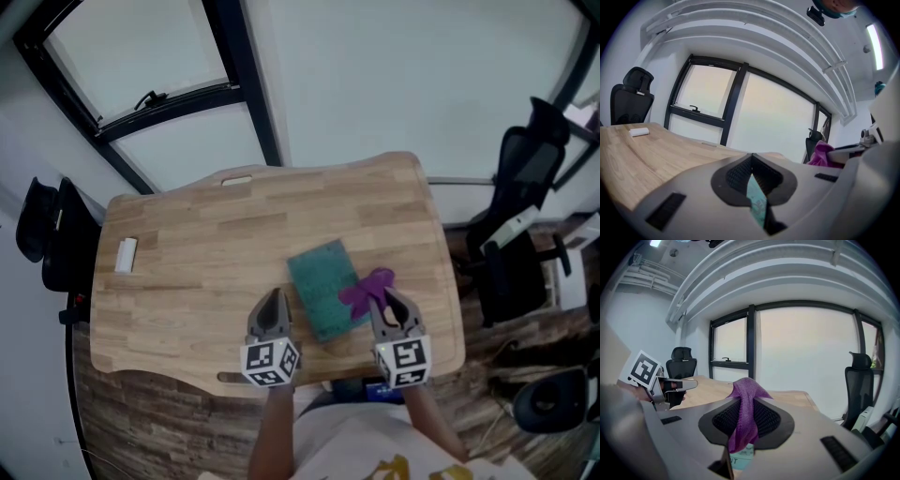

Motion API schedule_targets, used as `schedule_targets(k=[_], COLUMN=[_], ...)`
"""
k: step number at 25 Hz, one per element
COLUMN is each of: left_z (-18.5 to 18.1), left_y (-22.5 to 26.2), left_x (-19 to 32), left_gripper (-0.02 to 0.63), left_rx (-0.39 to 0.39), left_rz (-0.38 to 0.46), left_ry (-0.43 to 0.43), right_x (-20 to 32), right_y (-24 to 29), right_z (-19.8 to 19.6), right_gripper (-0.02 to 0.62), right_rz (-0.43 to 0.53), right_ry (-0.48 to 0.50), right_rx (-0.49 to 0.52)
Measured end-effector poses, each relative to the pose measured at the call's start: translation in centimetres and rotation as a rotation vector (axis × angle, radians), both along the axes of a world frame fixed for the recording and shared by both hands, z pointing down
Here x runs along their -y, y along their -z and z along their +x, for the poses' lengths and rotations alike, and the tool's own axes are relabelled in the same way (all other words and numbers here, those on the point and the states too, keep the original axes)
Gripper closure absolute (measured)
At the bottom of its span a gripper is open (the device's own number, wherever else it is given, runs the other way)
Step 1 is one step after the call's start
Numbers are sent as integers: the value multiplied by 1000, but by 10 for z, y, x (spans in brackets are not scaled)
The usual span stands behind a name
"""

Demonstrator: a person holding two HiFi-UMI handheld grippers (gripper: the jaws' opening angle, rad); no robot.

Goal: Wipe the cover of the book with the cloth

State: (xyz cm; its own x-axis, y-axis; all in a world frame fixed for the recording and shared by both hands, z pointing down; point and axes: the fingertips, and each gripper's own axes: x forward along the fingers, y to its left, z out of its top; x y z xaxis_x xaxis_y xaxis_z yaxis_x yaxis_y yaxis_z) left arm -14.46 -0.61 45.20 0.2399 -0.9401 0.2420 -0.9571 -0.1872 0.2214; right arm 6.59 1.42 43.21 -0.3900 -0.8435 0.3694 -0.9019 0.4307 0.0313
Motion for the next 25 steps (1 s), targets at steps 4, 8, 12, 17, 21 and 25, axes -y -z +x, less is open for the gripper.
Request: schedule_targets(k=[4,8,12,17,21,25], left_z=[-1,-2,2,6,7,8], left_y=[-11,-26,-44,-77,-94,-106], left_x=[5,9,12,6,7,7], left_gripper=[606,606,604,579,563,563], left_rx=[-23,-51,-73,-120,-137,-148], left_rz=[-38,-91,-160,-272,-326,-363], left_ry=[-13,-29,-55,-92,-102,-108], right_x=[4,12,19,21,25,26], right_y=[-6,-10,-18,-31,-39,-48], right_z=[-1,-3,-3,-6,-9,-11], right_gripper=[528,528,528,528,528,528], right_rz=[-30,-43,-51,-98,-108,-130], right_ry=[14,21,24,32,38,50], right_rx=[18,32,36,29,27,15])
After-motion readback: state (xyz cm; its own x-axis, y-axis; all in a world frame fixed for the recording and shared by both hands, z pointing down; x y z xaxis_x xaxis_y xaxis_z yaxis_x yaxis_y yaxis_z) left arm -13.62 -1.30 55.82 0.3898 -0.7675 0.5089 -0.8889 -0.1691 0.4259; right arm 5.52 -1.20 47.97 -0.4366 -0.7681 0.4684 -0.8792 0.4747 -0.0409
